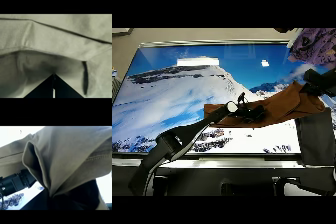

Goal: Fold the clothes and pants, and hang the long-sleeved shirts on hangers.

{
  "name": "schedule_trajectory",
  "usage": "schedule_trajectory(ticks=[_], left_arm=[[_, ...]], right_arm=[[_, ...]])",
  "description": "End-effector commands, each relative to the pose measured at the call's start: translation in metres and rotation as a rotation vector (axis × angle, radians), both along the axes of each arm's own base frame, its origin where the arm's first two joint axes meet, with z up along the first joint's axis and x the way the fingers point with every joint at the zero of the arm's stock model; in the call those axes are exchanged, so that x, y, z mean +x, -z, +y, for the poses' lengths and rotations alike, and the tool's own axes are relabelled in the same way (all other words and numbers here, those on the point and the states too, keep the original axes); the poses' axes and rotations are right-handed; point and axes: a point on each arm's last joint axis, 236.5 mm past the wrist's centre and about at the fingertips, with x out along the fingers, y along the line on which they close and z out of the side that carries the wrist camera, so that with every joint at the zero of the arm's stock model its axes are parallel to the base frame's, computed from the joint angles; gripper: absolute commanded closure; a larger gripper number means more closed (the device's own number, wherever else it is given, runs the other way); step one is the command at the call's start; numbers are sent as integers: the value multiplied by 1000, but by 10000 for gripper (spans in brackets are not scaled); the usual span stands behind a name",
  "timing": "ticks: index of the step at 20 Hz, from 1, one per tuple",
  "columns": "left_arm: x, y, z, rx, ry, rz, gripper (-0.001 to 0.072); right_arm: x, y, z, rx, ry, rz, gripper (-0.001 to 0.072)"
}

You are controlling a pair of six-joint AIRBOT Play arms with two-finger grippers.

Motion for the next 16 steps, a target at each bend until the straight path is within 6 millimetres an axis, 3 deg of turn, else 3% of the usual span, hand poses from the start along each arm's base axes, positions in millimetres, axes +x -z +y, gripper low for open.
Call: schedule_trajectory(ticks=[1, 3, 5, 7, 10, 12, 16], left_arm=[[4, -3, 18, 46, 66, -15, 690], [21, -14, 58, 142, 116, -74, 690], [48, -28, 124, 324, 123, -144, 690], [77, -53, 209, 535, 110, -222, 689], [103, -100, 339, 780, 49, -270, 687], [111, -131, 406, 846, -47, -265, 687], [115, -172, 495, 866, -211, -247, 687]], right_arm=[[0, -3, 2, 6, 9, -4, 687], [2, -8, 10, 45, 22, -16, 687], [4, -12, 26, 101, 32, -17, 687], [4, -12, 53, 105, 1, -7, 687], [9, -12, 109, 102, -28, -14, 687], [8, -11, 145, 79, -46, -24, 687], [-5, 9, 222, 81, -126, 26, 687]])
